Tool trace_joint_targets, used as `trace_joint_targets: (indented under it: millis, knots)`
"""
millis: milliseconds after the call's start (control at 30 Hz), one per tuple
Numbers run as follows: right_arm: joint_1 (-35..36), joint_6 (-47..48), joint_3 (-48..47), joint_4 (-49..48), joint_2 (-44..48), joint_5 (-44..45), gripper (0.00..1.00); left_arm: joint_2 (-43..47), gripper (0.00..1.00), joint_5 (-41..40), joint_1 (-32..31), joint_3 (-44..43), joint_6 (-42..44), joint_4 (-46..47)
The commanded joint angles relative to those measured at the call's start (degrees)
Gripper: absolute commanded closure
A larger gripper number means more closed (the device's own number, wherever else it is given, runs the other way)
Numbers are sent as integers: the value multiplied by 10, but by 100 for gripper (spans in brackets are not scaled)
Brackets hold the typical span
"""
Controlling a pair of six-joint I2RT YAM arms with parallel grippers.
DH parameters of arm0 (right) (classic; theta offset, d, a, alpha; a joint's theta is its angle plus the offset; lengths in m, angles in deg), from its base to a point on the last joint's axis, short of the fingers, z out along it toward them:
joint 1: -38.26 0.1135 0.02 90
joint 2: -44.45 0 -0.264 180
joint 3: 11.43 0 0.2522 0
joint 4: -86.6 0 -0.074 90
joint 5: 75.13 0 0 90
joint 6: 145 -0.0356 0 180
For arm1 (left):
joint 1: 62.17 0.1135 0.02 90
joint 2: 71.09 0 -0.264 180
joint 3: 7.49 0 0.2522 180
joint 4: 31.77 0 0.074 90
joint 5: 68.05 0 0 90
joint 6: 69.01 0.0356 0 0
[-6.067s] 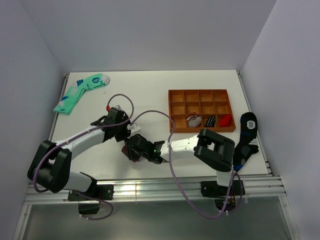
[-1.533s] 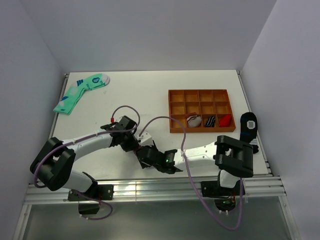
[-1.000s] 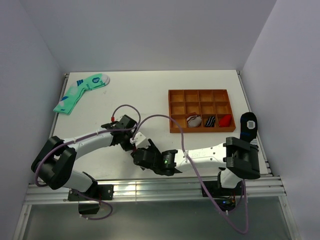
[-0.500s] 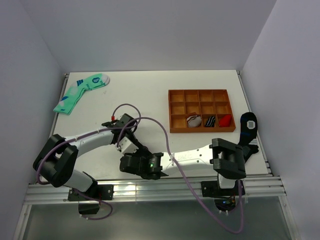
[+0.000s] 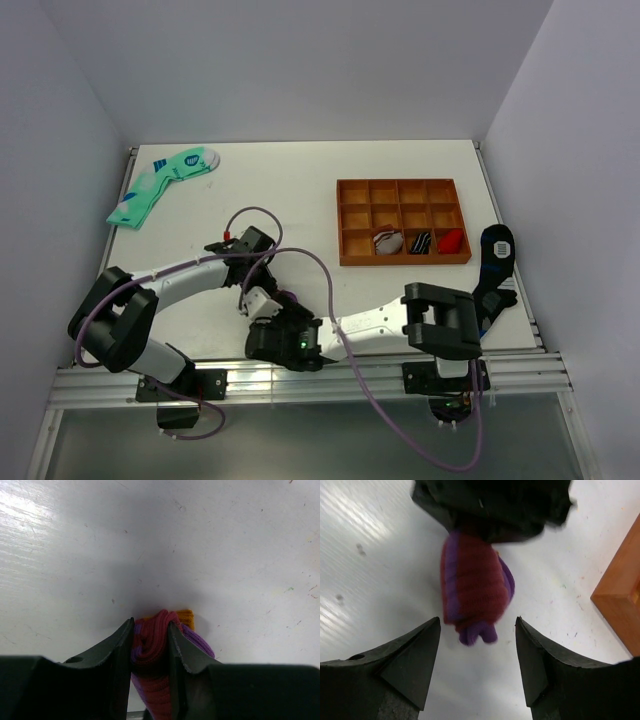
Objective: Roll the socks
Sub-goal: Roll the sock at the center of the board.
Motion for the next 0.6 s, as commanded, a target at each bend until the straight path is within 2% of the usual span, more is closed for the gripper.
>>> trace_joint_targets:
  millis: [0, 33, 300, 367, 400, 433, 467, 500, 533, 567]
  knots:
    - [6, -29, 62, -85, 66, 46, 31, -28, 100, -39, -4, 28, 29, -59]
    - [1, -38, 76, -115, 77, 22, 31, -28, 100, -39, -4, 29, 29, -58]
    - [-2, -51, 154, -195, 151, -1, 32, -27, 100, -43, -3, 33, 27, -58]
    - [-8, -105, 153, -172, 178, -4, 31, -27, 100, -43, -4, 33, 27, -58]
    - [-15, -170, 146, -155, 186, -2, 31, -26, 100, -44, -3, 31, 27, -59]
    - [-18, -212, 137, -78, 193, 1, 30, -26, 100, -44, -4, 32, 26, -58]
    - [-22, -254, 123, -45, 208, 6, 30, -25, 100, -44, -3, 33, 25, -57]
    - [-27, -350, 120, -12, 219, 16, 30, -24, 100, -44, -3, 34, 24, -57]
    - [-28, -400, 119, 51, 230, 13, 27, -23, 100, -44, -3, 34, 22, -56]
    - [-31, -439, 136, 60, 260, -1, 26, -22, 100, -44, -4, 35, 22, -57]
